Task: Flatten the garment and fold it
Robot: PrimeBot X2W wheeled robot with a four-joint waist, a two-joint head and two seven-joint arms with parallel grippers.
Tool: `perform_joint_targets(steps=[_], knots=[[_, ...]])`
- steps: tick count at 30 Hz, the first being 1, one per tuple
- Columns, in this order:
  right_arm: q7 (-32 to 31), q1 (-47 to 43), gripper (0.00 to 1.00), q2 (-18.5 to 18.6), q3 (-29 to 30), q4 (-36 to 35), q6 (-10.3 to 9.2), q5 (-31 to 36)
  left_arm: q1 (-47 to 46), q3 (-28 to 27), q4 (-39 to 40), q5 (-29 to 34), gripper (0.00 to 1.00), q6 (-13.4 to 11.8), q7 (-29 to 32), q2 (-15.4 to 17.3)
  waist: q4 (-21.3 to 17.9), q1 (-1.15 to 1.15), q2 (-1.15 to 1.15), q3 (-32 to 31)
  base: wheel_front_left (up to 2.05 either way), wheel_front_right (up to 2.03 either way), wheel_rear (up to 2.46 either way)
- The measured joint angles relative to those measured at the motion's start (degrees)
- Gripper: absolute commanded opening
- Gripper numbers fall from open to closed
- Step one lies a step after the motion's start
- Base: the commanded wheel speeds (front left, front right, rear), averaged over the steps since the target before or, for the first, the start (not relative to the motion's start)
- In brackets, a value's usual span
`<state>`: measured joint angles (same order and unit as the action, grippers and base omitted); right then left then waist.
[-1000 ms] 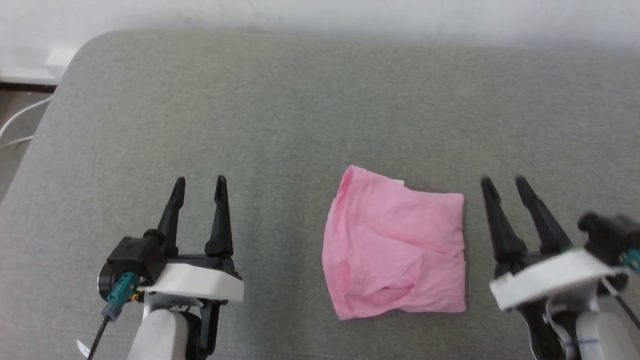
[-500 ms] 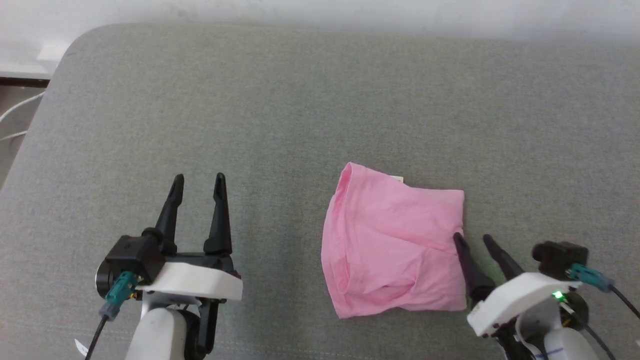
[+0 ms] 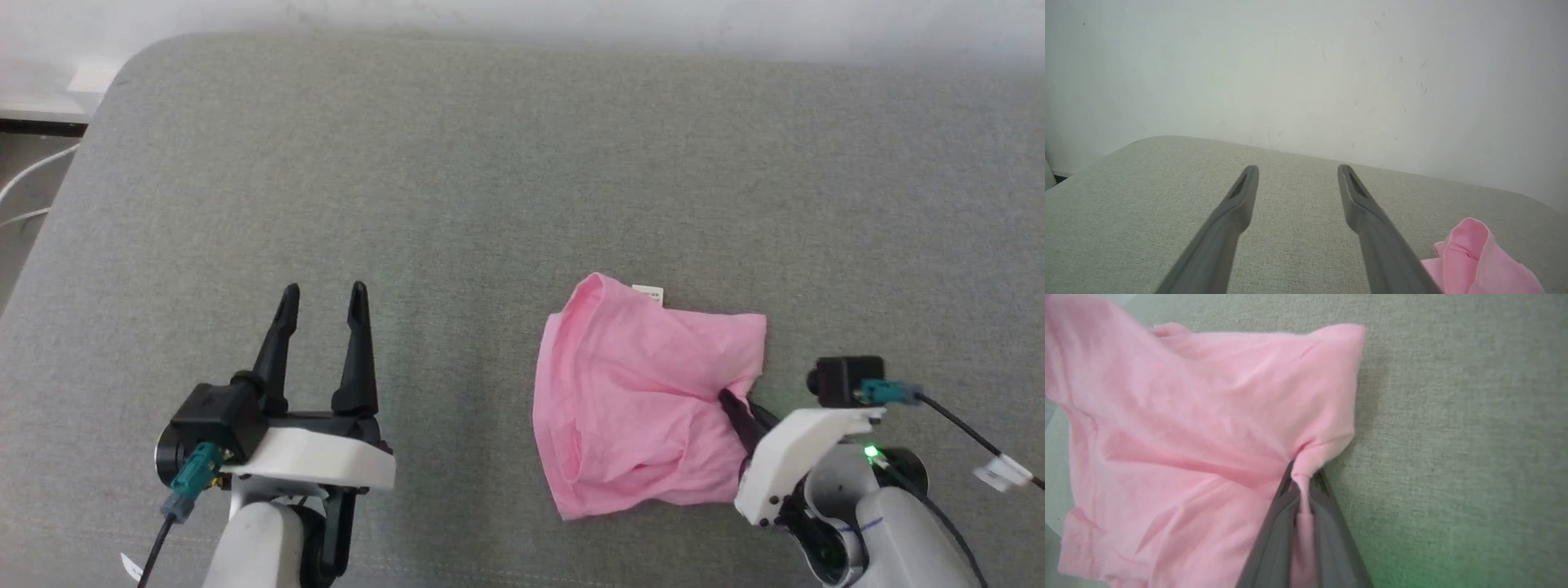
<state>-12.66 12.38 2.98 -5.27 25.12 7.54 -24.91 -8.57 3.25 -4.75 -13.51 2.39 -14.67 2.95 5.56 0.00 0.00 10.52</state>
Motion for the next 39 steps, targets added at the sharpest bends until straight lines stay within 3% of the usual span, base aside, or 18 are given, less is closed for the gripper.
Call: perform_joint_targets(steps=[6,8,9,15,19,22,28,39], knots=[[-4.64,4.42,0.00,0.33,-3.59,-2.99,-0.01,11.07,0.03,-1.36,0.46,0.09,1.00,-0.19,-0.05,0.00,-2.14,0.00,0.00,0.41,0.00,0.00,0.00],[-6.10,7.48,0.00,1.71,-6.66,-4.76,0.01,15.50,0.08,-2.14,0.79,0.56,1.00,-0.18,-0.05,-0.02,-3.39,0.01,0.00,0.64,0.00,0.00,0.00],[-7.30,10.92,0.00,4.21,-10.61,-5.72,0.04,18.48,0.15,-3.13,1.30,1.05,1.00,-0.14,-0.05,-0.01,-4.95,0.01,0.00,0.92,0.00,0.00,0.00],[-7.47,17.72,0.00,10.48,-16.68,-4.25,0.07,21.15,-0.09,-4.88,3.12,2.26,1.00,0.00,-0.05,-0.02,-9.66,0.01,0.00,1.91,0.00,0.00,0.00],[-6.58,22.09,0.00,14.03,-17.55,-1.02,0.07,21.86,-1.49,-5.22,4.82,3.49,1.00,0.14,-0.05,-0.04,-13.68,0.01,0.00,3.22,0.00,0.00,0.00],[-4.12,25.38,0.00,16.12,-16.24,2.48,0.07,23.15,-2.70,-5.56,6.14,4.58,1.00,0.58,-0.07,0.01,-16.48,0.01,0.00,4.61,0.00,0.00,0.00],[1.44,31.47,0.00,18.14,-8.11,10.67,0.07,26.80,-3.67,-5.48,7.10,6.39,1.00,1.18,-0.05,1.09,-20.45,0.01,0.00,8.84,0.00,0.00,0.00],[8.60,37.95,0.00,21.76,5.92,22.29,0.08,38.07,-6.93,-4.49,8.16,7.67,1.00,1.70,0.03,3.66,-22.33,0.02,0.00,18.51,0.00,0.00,0.00]])
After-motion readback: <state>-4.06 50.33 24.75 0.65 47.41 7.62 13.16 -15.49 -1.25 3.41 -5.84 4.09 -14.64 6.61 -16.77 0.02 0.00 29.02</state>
